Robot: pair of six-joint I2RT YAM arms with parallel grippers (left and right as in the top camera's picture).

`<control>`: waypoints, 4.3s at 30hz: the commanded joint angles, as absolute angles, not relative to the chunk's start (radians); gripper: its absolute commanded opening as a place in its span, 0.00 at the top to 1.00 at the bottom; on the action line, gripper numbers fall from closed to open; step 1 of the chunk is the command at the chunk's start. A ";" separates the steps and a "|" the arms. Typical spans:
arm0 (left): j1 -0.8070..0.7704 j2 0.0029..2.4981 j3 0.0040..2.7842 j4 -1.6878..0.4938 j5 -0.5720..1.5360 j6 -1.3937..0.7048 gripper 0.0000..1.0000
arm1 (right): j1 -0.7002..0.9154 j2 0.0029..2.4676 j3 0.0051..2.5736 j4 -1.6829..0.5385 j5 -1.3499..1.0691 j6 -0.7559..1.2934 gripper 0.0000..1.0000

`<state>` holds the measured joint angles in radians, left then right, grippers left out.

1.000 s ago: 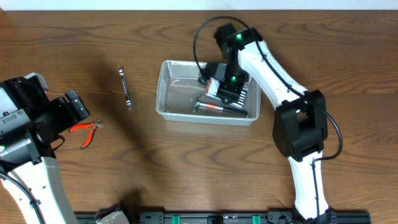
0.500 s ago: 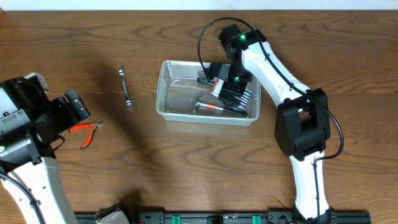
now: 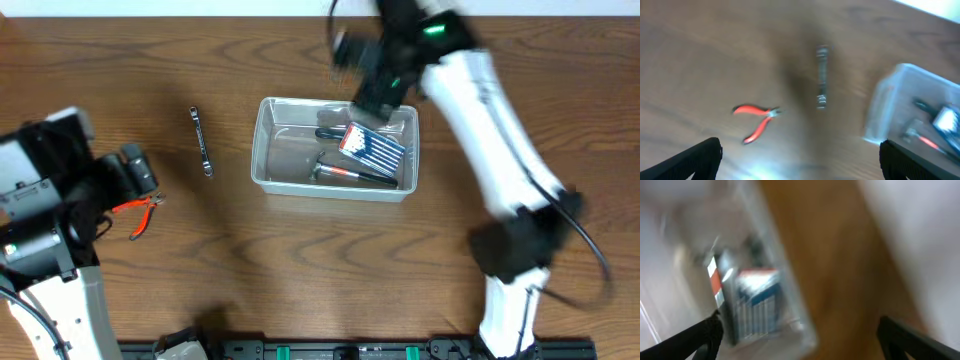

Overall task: Pack container
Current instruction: 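Place the screwdriver set into the container and release it, then move the left gripper over the silver wrench and grasp it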

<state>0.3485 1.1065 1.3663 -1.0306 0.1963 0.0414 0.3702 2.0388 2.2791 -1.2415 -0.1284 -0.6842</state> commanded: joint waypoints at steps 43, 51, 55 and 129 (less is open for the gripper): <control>0.138 2.263 1.724 -1.021 0.103 -0.014 0.02 | -0.211 1.903 2.352 -1.409 -0.176 -0.278 0.01; 0.123 2.264 1.724 -1.019 0.038 -0.039 0.01 | -0.211 1.903 2.352 -1.408 -0.176 -0.278 0.01; 0.097 2.264 1.724 -1.015 -0.007 -0.051 0.01 | -0.210 1.903 2.352 -1.412 -0.176 -0.278 0.01; 0.075 2.268 1.704 -1.030 0.071 -0.046 0.66 | -0.210 1.903 2.352 -1.418 -0.176 -0.293 0.01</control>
